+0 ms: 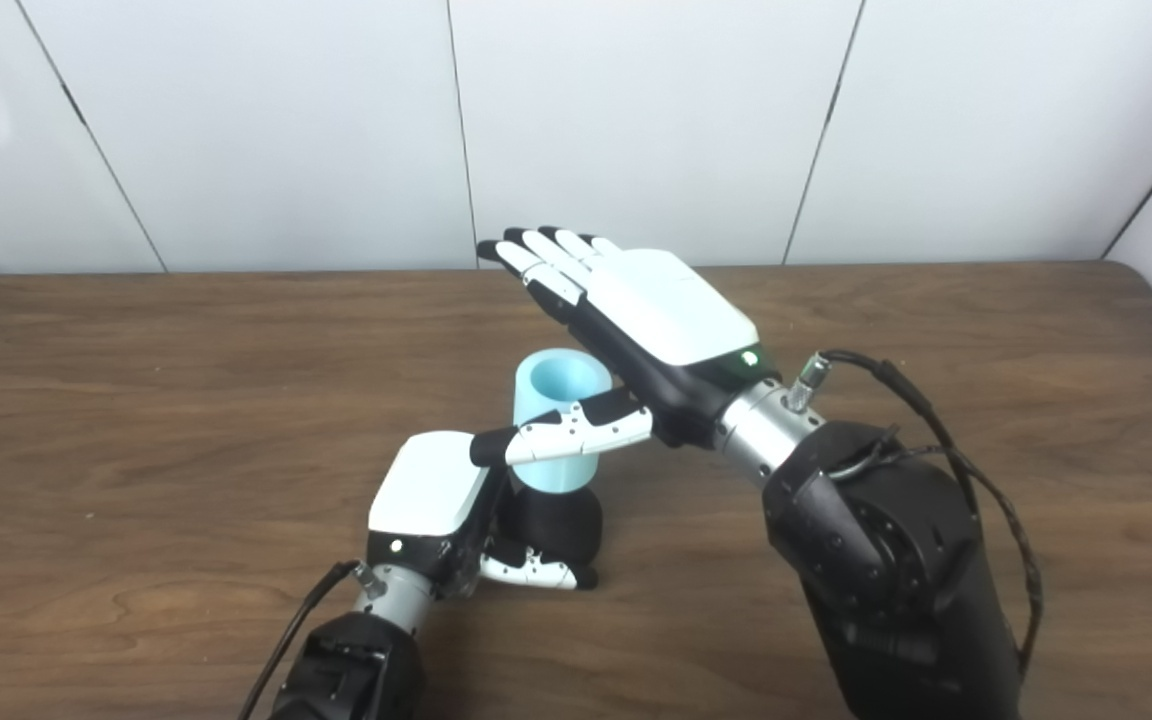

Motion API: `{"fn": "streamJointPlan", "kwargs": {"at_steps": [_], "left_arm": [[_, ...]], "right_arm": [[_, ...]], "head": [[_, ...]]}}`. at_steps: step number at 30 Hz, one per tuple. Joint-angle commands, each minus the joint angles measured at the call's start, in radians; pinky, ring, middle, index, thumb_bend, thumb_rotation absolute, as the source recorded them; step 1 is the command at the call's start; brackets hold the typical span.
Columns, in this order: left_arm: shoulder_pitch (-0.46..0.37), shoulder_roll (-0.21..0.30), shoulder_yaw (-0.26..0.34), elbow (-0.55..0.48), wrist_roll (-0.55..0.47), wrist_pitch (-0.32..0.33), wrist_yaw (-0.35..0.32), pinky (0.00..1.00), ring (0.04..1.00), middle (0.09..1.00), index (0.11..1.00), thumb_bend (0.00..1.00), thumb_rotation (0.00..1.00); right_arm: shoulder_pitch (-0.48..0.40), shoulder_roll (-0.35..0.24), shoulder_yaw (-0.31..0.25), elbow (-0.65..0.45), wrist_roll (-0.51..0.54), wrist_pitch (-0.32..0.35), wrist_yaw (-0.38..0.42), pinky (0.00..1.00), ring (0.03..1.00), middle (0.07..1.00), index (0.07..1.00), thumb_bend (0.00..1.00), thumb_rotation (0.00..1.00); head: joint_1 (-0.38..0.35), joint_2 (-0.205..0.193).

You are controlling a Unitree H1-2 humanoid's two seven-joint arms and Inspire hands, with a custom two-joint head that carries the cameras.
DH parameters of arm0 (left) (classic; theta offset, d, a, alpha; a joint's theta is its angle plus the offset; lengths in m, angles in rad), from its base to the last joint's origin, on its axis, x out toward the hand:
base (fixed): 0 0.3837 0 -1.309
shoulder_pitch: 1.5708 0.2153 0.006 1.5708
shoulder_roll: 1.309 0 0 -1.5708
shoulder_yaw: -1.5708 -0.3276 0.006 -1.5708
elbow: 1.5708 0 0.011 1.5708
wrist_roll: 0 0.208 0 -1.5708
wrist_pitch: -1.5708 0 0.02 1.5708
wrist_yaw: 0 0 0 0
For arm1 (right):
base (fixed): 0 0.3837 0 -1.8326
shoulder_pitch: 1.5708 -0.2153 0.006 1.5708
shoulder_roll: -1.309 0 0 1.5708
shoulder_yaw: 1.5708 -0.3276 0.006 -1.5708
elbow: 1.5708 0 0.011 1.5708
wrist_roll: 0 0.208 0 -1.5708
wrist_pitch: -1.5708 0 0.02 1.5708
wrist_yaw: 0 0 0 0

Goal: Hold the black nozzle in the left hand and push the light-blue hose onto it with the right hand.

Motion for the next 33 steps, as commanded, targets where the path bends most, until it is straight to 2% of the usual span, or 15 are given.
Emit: {"fn": "streamJointPlan", "kwargs": {"at_steps": [1, 7, 16, 22, 33], "left_arm": [[0.071, 0.007, -0.051, 0.058, -0.023, -0.014, -0.12, 0.31, 0.436, 0.514, 0.496, 0.47, 0.0], [0.077, 0.005, -0.04, 0.051, -0.039, -0.006, -0.127, 0.34, 0.468, 0.534, 0.483, 0.47, 0.0], [0.082, 0.002, -0.037, 0.049, -0.037, -0.003, -0.128, 0.35, 0.477, 0.544, 0.471, 0.47, 0.0], [0.081, 0.006, -0.029, 0.051, -0.054, -0.012, -0.122, 0.34, 0.459, 0.537, 0.481, 0.48, 0.0], [0.081, 0.006, -0.026, 0.05, -0.057, -0.01, -0.125, 0.36, 0.477, 0.546, 0.468, 0.47, 0.0]], "right_arm": [[-0.021, -0.004, -0.015, -0.044, 0.003, -0.02, -0.027, 1.0, 1.0, 1.0, 1.0, 0.67, 0.92], [-0.002, -0.023, -0.039, -0.11, 0.019, 0.011, 0.031, 1.0, 1.0, 1.0, 1.0, 0.68, 0.95], [0.049, -0.032, -0.06, -0.197, -0.014, 0.012, 0.131, 1.0, 1.0, 1.0, 0.99, 0.73, 0.98], [0.087, -0.023, -0.057, -0.211, -0.03, -0.007, 0.154, 1.0, 1.0, 1.0, 0.98, 0.7, 0.95], [0.126, -0.005, -0.046, -0.196, -0.046, -0.046, 0.159, 1.0, 1.0, 1.0, 0.972, 0.71, 0.96]], "head": [[0.001, 0.001], [-0.003, 0.005], [-0.004, 0.009], [-0.004, 0.01], [-0.007, 0.009]]}}
